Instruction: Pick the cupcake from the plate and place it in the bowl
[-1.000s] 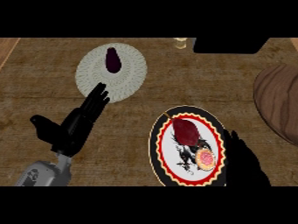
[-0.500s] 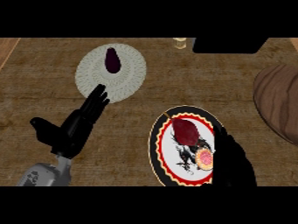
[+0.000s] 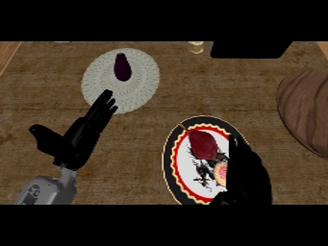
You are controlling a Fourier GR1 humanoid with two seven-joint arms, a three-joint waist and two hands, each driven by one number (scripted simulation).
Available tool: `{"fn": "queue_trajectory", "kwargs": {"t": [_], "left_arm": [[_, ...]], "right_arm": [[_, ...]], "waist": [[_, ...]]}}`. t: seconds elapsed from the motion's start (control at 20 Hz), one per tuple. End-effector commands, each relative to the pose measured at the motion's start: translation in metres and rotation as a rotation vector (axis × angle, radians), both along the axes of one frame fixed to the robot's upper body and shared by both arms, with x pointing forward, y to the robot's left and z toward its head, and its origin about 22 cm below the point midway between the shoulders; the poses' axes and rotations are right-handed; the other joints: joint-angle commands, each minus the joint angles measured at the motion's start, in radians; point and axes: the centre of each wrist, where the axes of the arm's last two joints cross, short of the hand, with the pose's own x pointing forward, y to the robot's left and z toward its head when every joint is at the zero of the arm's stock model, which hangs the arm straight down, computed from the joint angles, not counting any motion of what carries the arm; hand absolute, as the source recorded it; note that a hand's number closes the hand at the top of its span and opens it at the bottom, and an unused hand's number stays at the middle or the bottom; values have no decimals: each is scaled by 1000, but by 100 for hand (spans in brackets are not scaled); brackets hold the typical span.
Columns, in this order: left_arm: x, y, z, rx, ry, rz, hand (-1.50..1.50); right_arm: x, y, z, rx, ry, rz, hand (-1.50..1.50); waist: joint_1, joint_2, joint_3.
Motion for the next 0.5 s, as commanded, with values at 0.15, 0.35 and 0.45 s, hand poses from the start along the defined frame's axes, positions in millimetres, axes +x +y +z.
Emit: {"fn": "queue_trajectory", "kwargs": {"t": [0.15, 0.35, 0.45], "left_arm": [[10, -13, -3, -7, -5, 19, 0], [3, 14, -10, -8, 11, -12, 0], [-2, -5, -4, -9, 0, -5, 0]], "right_arm": [[5, 18, 0, -88, 79, -142, -150], [8, 9, -19, -99, 93, -138, -150], [6, 15, -7, -76, 74, -132, -150]], "waist": [[-6, 0, 0], [-4, 0, 0], [-2, -2, 1]]}}
